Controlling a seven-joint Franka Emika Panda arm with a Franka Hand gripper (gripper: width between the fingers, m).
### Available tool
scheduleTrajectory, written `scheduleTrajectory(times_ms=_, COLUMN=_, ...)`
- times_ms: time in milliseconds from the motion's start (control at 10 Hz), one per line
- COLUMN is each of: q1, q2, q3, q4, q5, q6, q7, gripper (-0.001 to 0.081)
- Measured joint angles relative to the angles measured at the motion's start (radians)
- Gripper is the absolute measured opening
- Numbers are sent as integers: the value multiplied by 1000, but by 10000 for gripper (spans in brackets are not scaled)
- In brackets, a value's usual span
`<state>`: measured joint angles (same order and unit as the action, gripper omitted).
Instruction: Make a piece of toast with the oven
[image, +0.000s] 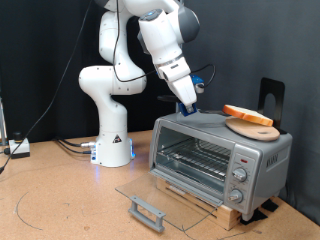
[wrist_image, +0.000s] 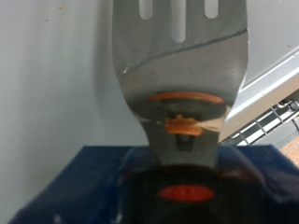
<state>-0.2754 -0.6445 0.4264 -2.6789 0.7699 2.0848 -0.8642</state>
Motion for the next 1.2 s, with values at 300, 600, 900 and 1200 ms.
scheduleTrajectory(times_ms=300, q1=0, q2=6, q3=34, q4=2, q5=10, q6=46, q7=26, gripper=395)
scheduleTrajectory(times_ms=600, q1=1, q2=20, q3=90, q4=10, q5=31, q6=75, q7=67, gripper=395)
scheduleTrajectory(times_ms=900, q1=1, q2=30, q3=147, q4=16, q5=56, q6=107, q7=105, gripper=395)
scheduleTrajectory(times_ms=1200, q1=0, q2=67, q3=204, q4=29, q5=64, q6=168, q7=161, gripper=395)
